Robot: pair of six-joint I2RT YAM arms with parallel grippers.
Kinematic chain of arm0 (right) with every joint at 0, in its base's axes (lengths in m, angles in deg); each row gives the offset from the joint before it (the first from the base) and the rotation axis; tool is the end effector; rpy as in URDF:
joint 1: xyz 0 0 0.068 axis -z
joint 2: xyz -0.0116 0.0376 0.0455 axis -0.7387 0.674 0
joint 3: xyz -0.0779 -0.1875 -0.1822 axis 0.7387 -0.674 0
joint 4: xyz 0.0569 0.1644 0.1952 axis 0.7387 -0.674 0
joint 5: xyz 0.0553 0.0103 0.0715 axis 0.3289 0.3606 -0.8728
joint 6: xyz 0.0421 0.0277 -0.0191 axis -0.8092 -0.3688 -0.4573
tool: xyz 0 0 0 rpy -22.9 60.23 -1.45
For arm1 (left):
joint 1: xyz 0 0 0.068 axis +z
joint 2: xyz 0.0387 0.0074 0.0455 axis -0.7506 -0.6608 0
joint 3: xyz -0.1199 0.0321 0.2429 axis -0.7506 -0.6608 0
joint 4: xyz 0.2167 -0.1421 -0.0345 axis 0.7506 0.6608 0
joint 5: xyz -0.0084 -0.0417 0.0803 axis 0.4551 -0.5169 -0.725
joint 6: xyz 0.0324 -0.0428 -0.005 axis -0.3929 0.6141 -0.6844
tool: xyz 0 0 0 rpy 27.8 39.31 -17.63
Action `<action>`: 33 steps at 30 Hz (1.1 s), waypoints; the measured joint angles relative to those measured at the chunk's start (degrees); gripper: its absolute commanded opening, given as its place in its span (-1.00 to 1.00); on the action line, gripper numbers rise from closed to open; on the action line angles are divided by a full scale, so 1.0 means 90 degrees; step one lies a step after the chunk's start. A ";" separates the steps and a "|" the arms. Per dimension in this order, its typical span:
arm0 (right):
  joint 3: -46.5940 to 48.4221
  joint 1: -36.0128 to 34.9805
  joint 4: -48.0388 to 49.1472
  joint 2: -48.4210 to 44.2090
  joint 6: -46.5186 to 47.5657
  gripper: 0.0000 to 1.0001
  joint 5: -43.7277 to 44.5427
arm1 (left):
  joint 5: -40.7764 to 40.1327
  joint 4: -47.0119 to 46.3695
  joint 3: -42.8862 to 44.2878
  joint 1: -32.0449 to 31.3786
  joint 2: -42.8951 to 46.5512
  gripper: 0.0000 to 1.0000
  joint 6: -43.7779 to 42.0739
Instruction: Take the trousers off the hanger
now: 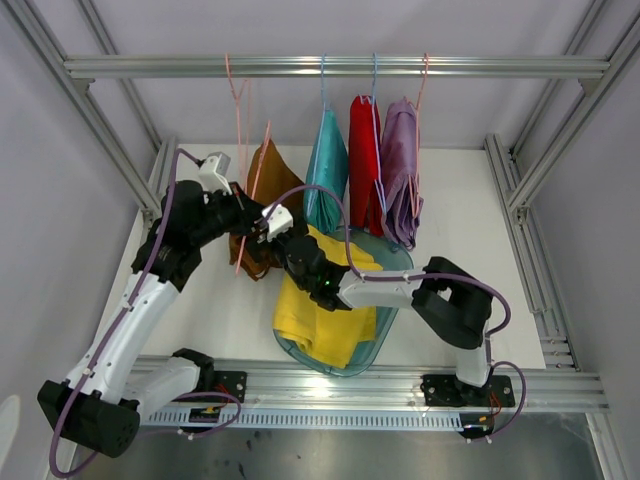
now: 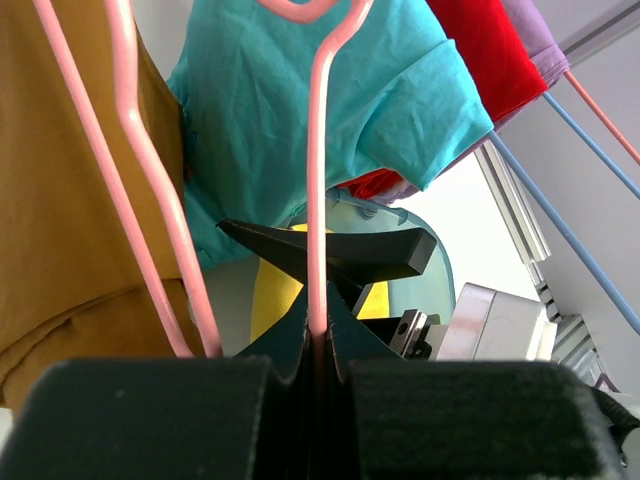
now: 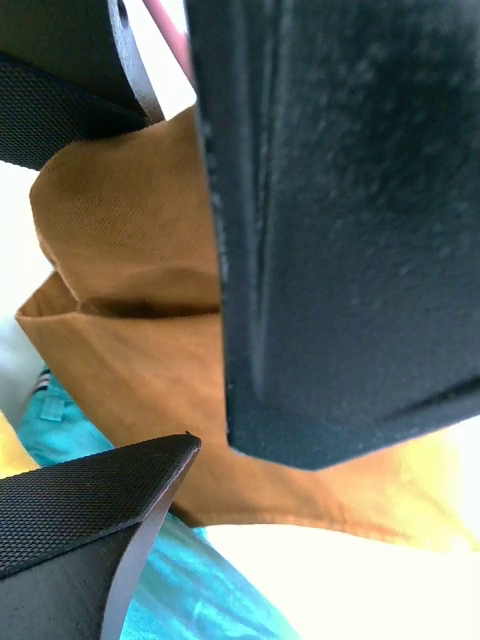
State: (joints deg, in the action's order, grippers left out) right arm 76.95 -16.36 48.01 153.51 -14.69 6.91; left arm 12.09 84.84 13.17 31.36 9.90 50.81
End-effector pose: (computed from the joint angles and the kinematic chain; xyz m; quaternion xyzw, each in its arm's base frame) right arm 0.2087 0.3903 0.2529 -0.2705 0.6493 0.1721 0.6896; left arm 0.2088 -0.0767 0.3675 0.0248 0.8049 -0.3391 0.4864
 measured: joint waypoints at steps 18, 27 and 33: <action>-0.0005 0.0245 0.1222 0.0323 0.0240 -0.45 -0.0049 | 0.0002 -0.0107 -0.0044 0.0053 -0.0024 -0.99 0.0041; -0.0005 0.0301 0.1166 0.0304 0.0185 -1.00 -0.0112 | 0.0007 -0.0131 -0.0051 0.0066 -0.0034 -0.99 0.0046; -0.0073 0.0304 0.0925 0.0073 0.0211 -1.00 -0.0073 | 0.0007 -0.0131 -0.0051 0.0078 -0.0036 -0.99 0.0049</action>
State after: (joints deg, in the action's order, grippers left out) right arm 76.29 -13.63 56.34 154.16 -12.79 6.26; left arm 12.15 83.66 12.71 32.06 9.57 51.24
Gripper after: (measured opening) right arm 0.151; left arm 0.023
